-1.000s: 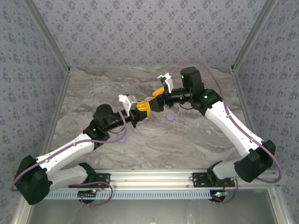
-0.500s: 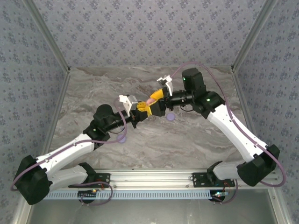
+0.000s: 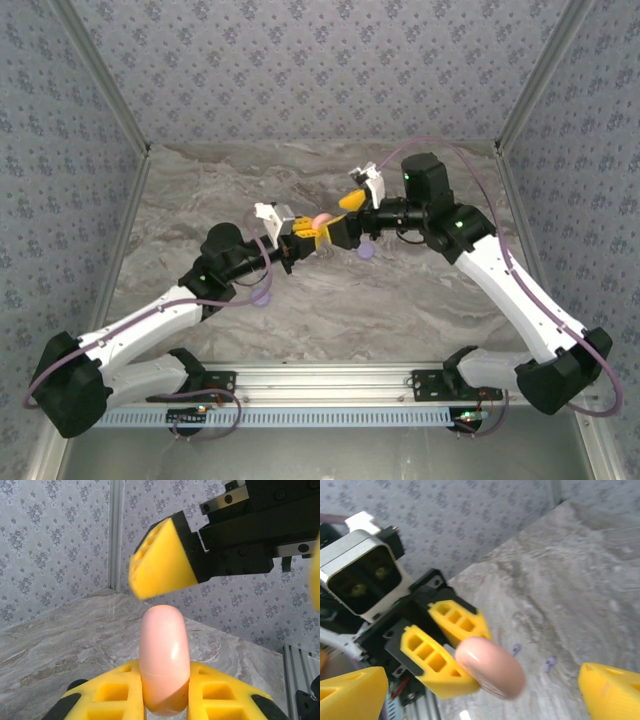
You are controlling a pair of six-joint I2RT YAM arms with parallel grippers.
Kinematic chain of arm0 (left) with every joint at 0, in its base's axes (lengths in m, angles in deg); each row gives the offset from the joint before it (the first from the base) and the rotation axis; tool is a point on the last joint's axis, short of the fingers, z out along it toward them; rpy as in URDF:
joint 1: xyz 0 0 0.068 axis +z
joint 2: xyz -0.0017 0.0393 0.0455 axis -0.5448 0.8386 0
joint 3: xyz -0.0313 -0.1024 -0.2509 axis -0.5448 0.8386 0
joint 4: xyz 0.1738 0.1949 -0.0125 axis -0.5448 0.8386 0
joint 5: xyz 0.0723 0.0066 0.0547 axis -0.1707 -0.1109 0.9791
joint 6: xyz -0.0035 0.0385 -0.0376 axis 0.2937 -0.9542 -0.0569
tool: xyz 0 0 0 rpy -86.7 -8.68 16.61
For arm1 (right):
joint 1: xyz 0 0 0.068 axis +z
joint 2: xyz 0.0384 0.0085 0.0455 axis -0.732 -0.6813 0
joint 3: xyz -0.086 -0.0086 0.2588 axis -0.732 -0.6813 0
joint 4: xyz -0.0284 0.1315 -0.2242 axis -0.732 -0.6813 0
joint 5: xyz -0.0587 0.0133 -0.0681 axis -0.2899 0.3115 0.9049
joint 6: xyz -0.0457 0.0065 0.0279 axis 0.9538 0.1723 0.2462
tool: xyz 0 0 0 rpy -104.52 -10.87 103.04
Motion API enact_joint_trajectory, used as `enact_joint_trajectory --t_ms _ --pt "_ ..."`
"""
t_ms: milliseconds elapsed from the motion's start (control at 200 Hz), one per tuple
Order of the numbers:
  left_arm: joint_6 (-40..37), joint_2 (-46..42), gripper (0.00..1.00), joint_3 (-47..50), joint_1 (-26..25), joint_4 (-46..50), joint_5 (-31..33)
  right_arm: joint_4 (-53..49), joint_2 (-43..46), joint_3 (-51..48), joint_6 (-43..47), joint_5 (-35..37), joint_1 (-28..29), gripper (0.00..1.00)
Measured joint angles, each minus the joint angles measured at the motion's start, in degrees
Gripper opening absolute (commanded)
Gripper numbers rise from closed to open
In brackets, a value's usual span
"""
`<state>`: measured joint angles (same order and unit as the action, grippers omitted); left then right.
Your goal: Insert the wireless bluetooth earbuds into the charging case
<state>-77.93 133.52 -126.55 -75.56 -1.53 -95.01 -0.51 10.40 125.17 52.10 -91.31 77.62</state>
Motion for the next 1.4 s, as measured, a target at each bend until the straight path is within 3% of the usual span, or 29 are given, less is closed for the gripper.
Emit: enact_joint_trajectory --t_ms 275,560,819,1004,1129,1399 --pt "0.3 11.8 0.0 -6.1 0.8 6.3 4.4 10.0 14.4 -12.8 -5.9 12.5 -4.7 1.0" --pt "8.6 36.6 0.0 -21.0 7.1 13.8 0.8 11.7 14.8 -16.3 -10.5 15.5 -7.0 1.0" --pt "13.7 52.8 0.0 -33.5 7.7 19.9 -2.2 11.6 16.1 -16.7 -11.1 16.8 -7.1 1.0" --pt "16.0 58.8 0.16 -38.4 7.7 21.5 -3.1 11.1 17.6 -17.8 -11.5 17.5 -7.1 1.0" --pt "16.7 60.9 0.36 -39.3 8.1 22.0 -3.5 10.6 17.6 -18.1 -11.5 17.5 -7.1 1.0" --pt "16.2 61.8 0.56 -39.8 9.0 22.3 -3.9 9.3 17.9 -18.2 -11.5 18.1 -7.2 1.0"
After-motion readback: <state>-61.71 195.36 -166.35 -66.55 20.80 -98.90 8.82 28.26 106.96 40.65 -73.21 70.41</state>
